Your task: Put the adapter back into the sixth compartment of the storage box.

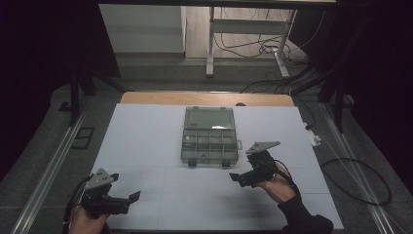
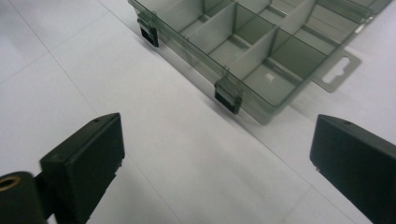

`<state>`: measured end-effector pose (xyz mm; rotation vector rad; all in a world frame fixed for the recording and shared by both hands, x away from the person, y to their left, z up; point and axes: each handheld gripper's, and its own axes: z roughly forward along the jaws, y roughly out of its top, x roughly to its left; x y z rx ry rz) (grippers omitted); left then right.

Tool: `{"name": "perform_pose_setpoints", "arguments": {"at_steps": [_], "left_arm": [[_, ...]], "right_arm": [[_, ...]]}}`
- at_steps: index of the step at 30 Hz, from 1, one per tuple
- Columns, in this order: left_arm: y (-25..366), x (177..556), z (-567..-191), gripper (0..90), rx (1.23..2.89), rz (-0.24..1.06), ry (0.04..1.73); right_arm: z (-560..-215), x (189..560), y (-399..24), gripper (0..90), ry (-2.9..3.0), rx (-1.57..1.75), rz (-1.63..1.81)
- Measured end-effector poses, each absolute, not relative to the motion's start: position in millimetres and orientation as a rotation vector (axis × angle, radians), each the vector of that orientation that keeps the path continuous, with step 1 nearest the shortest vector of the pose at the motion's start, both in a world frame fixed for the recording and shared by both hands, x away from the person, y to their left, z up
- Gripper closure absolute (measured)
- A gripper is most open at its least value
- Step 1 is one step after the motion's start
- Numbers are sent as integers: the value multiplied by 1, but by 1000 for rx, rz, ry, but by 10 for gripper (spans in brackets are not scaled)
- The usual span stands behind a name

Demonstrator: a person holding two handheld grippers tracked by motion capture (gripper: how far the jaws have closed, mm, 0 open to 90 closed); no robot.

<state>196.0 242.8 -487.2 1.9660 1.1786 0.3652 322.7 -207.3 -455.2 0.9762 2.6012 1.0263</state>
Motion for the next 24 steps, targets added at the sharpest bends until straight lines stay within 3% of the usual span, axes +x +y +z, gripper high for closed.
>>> {"name": "perform_pose_setpoints", "arguments": {"at_steps": [24], "left_arm": [[243, 196, -487, 0, 1962, 362, 1184]], "right_arm": [[-452, 299, -252, 0, 2468, 1112, 1034]]}}
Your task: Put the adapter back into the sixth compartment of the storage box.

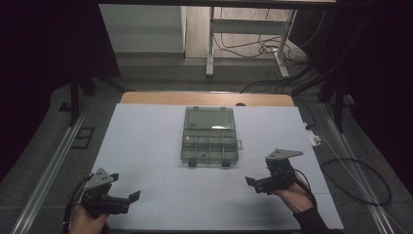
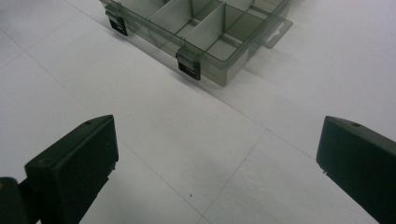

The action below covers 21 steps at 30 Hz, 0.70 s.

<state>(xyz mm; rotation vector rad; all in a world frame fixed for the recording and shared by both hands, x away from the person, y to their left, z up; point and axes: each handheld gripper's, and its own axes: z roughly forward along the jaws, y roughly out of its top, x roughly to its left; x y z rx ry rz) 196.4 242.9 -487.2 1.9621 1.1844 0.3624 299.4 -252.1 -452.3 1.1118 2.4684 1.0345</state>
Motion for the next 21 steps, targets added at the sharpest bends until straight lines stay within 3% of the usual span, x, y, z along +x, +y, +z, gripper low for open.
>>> {"name": "perform_pose_setpoints", "arguments": {"at_steps": [21], "left_arm": [[244, 197, -487, 0, 1953, 359, 1192]], "right_arm": [[-453, 276, -288, 0, 2407, 1158, 1087]]}}
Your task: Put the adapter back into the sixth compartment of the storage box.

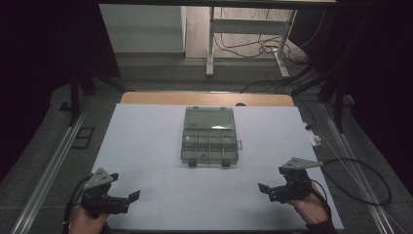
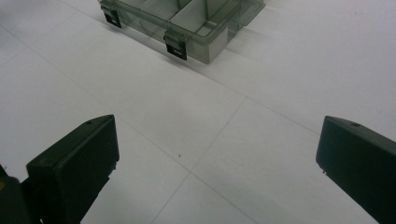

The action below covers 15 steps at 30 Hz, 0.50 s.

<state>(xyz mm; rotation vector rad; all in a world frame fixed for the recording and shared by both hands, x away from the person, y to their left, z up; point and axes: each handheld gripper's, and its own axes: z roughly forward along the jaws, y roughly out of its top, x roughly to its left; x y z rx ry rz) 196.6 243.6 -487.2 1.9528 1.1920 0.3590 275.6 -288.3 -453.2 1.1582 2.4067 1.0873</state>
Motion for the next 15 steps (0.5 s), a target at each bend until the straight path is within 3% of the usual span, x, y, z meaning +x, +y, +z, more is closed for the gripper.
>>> {"name": "perform_pose_setpoints", "arguments": {"at_steps": [15], "left_arm": [[244, 197, -487, 0, 1940, 357, 1200]], "right_arm": [[-458, 253, -307, 0, 2343, 1220, 1118]]}}
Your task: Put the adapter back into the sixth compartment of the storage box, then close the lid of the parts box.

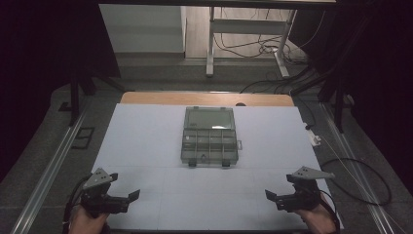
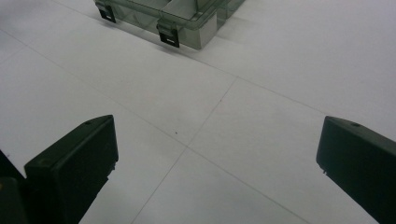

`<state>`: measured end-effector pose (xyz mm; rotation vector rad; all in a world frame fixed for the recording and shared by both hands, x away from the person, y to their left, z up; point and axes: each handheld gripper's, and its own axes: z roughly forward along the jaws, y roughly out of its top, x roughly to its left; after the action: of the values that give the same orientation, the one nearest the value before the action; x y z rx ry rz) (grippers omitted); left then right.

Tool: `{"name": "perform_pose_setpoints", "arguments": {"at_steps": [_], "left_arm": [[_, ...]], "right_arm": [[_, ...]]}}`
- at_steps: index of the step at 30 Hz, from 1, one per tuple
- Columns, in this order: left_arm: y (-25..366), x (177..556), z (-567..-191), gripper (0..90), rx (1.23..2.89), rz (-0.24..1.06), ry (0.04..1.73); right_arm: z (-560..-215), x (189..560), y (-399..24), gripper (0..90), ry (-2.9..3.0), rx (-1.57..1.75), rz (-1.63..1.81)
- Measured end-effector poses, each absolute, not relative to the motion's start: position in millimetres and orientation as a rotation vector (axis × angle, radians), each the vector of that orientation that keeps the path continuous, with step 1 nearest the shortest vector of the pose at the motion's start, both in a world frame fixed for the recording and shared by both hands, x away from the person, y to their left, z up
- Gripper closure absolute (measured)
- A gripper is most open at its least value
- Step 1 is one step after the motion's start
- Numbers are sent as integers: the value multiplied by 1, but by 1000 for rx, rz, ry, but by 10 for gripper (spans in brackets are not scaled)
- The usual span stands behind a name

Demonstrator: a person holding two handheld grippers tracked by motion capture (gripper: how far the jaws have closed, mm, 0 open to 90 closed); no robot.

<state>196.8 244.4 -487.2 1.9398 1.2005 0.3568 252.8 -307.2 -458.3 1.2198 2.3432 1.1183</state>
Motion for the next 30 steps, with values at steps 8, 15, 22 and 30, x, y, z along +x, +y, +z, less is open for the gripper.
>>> {"name": "perform_pose_setpoints", "arguments": {"at_steps": [8, 15, 22, 30], "left_arm": [[245, 197, -487, 0, 1936, 356, 1202], [245, 197, -487, 0, 1935, 358, 1201], [245, 197, -487, 0, 1936, 357, 1206], [246, 198, -487, 0, 1923, 346, 1215]], "right_arm": [[-461, 243, -313, 0, 2314, 1244, 1103], [-463, 238, -314, 0, 2311, 1229, 1071], [-464, 238, -313, 0, 2311, 1232, 1053], [-465, 239, -312, 0, 2325, 1232, 1037]]}}
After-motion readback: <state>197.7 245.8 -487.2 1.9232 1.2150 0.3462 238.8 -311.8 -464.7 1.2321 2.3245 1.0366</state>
